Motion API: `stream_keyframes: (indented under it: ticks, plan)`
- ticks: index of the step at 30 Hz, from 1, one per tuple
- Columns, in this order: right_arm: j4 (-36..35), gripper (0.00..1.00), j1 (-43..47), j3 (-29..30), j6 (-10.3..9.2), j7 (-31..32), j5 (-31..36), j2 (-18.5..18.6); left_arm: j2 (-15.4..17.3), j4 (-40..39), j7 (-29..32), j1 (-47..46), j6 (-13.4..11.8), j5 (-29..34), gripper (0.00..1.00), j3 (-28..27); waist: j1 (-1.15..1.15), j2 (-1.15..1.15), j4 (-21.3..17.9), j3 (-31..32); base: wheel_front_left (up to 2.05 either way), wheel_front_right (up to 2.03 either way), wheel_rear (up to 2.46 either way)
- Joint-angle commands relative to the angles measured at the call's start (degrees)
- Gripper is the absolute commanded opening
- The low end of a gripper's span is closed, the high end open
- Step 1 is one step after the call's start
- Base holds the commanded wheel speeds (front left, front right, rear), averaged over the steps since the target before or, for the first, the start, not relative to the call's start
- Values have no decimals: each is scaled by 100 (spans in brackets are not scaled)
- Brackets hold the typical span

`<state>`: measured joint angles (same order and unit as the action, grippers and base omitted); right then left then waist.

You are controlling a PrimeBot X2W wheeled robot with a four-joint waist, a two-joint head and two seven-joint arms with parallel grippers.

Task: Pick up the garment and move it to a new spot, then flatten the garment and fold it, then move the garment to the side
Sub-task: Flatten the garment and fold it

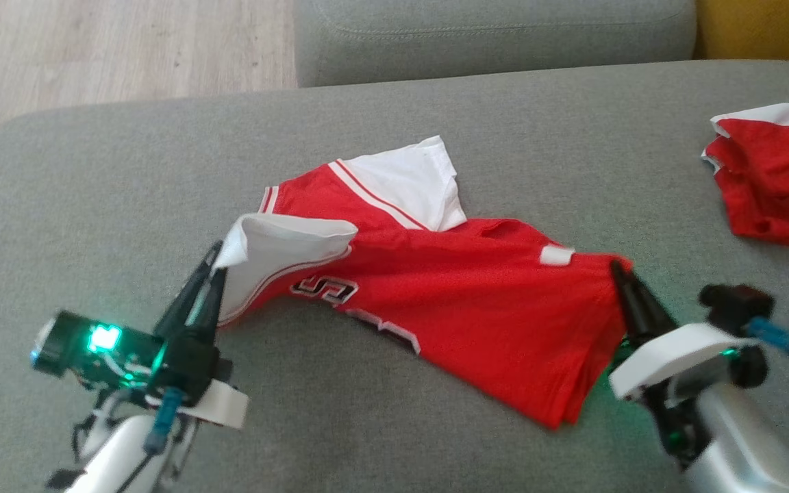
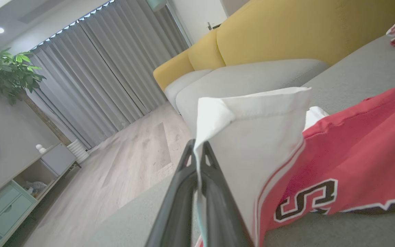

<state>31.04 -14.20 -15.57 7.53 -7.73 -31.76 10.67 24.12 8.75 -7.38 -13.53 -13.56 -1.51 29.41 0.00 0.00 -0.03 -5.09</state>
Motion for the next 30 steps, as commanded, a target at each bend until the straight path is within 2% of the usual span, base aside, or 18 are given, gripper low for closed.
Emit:
stream_keyframes:
  ticks: [1,4,8,14,18,21,24,30]
  plan:
    - [-275,0,-82,-43,-4,16,-62,117,232,-222,-6,-295,-8,-6,0,-319,0,0,-12,16,0,0,0]
    - [-1082,0,73,169,-4,312,-270,453,501,-565,15,-480,66,4,0,-465,0,0,-56,63,0,0,0]
    - [-2235,0,257,763,-4,882,-346,969,993,-1151,99,-848,234,0,0,-767,0,0,-128,133,0,0,0]
    - [-4110,0,309,1644,-4,1974,-187,1491,1444,-2063,517,-1611,650,-366,0,-1201,0,0,-246,238,0,0,0]
    - [-4894,0,-45,2081,-4,2542,-176,1740,1649,-2380,837,-2369,961,-584,0,-1407,0,0,-315,240,0,0,0]
    - [-5023,0,-546,2200,-4,2802,-216,1926,1689,-2373,1047,-3022,1213,-750,0,-1449,0,0,-348,152,0,0,0]
    - [-4820,0,-1194,2085,-4,2920,-213,2123,1626,-2064,1159,-3713,1486,-884,0,-1378,0,0,-349,-43,0,0,0]
    - [-3584,0,-2790,1064,-4,2815,-178,2401,1378,-788,1349,-5022,1931,-971,0,-898,0,0,-246,-697,0,0,0]
